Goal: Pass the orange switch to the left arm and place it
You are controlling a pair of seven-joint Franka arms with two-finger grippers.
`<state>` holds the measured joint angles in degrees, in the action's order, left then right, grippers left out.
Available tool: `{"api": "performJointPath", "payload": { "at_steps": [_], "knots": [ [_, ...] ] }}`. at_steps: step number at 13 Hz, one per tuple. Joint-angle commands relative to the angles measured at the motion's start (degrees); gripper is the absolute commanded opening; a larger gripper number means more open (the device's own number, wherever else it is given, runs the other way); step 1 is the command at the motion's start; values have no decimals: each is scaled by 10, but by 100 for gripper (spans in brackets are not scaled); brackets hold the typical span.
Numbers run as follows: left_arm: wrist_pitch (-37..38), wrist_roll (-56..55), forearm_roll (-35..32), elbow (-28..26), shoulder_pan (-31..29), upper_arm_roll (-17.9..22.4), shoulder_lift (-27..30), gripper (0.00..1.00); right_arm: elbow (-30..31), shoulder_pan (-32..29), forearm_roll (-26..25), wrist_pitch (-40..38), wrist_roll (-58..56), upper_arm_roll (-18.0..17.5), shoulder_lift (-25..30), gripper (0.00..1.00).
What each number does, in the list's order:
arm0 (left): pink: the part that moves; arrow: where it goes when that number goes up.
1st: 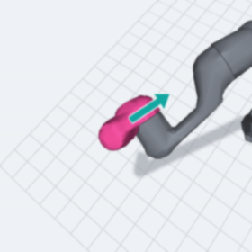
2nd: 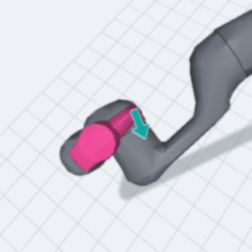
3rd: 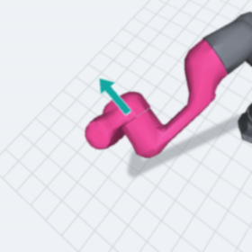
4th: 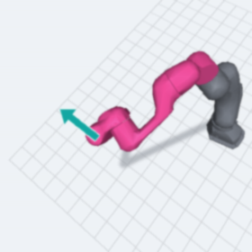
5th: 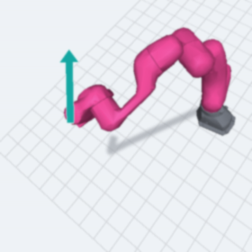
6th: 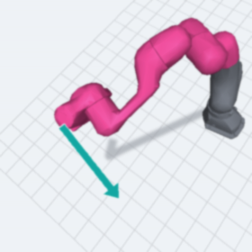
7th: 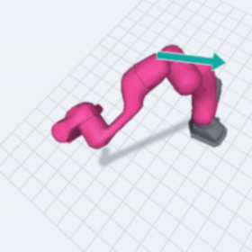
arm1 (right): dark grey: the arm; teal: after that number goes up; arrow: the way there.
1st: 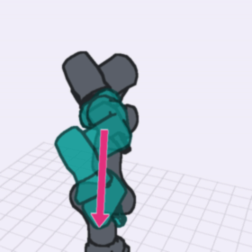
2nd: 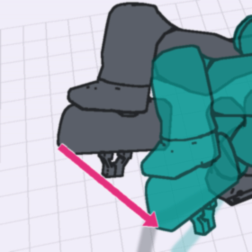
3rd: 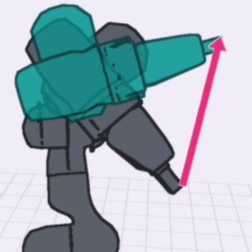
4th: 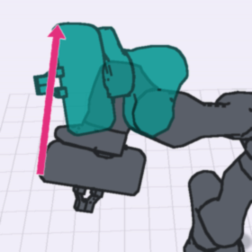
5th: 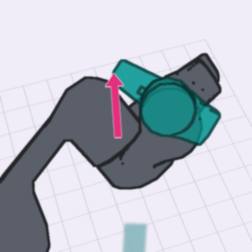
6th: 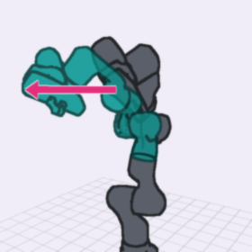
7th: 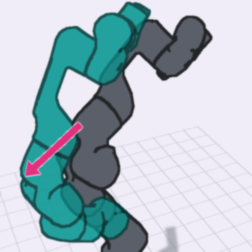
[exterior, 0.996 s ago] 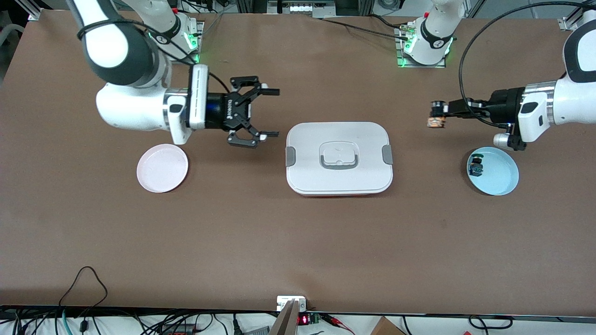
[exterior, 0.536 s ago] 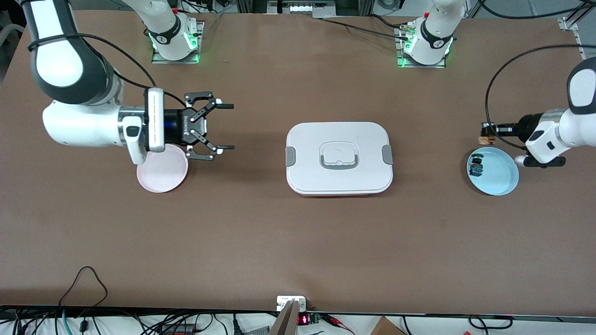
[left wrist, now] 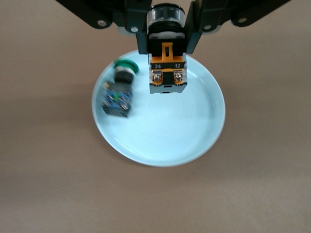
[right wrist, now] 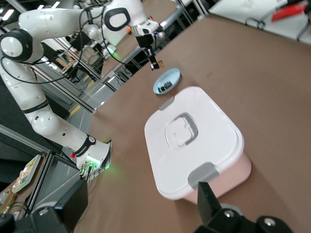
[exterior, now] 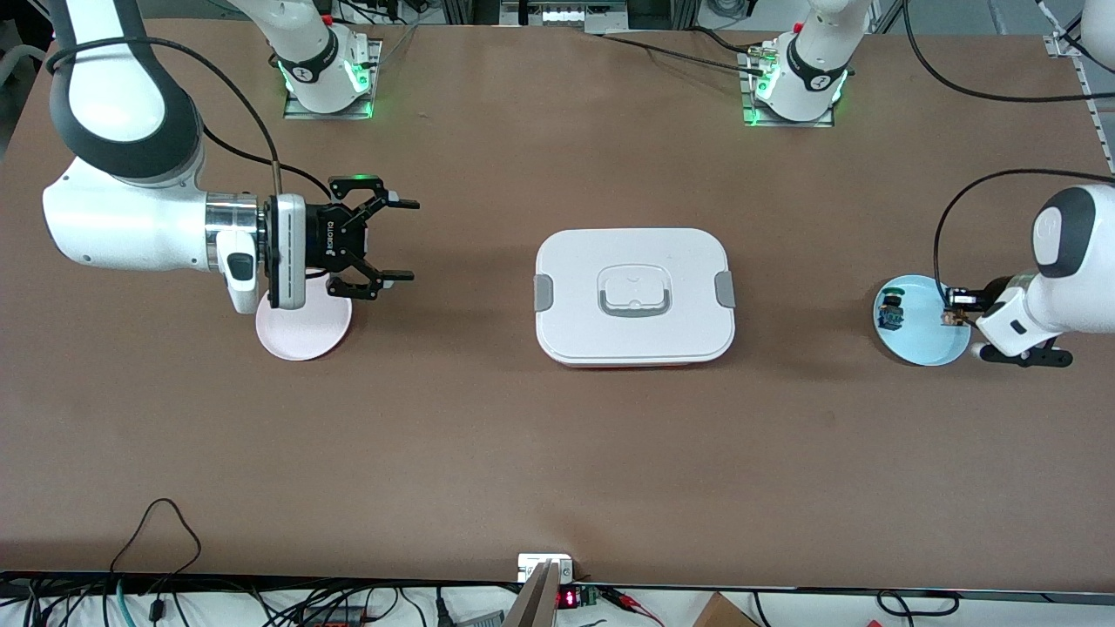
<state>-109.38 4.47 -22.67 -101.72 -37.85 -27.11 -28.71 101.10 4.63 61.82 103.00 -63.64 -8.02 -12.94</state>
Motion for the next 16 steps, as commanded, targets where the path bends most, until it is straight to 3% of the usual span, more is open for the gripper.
{"api": "performJointPath", "payload": {
  "at_steps": [1, 6, 8, 11, 13, 15, 16],
  "knots": [
    [-39, -3, -46, 31, -6, 10, -58, 0, -7, 0, -55, -6, 105, 1, 10, 100],
    [-62, -2, -70, 31, -7, 21, -90, 1, -27, 3, -240, -45, 311, 1, 13, 100],
    [-62, -2, -70, 30, -6, 21, -91, 7, -52, 8, -351, -69, 373, -1, 14, 100],
    [-62, -6, -69, 30, -5, 20, -95, 45, -56, 7, -403, -109, 460, -1, 16, 100],
    [-62, -7, -69, 30, -4, 20, -98, 47, -55, 7, -480, -115, 520, 0, 24, 100],
    [-61, -8, -69, 29, -4, 20, -98, 59, -56, 3, -526, -144, 562, 3, 32, 100],
    [-59, -6, -69, 29, -3, 20, -98, 93, -56, 3, -569, -145, 569, 4, 38, 100]
  ]
}}
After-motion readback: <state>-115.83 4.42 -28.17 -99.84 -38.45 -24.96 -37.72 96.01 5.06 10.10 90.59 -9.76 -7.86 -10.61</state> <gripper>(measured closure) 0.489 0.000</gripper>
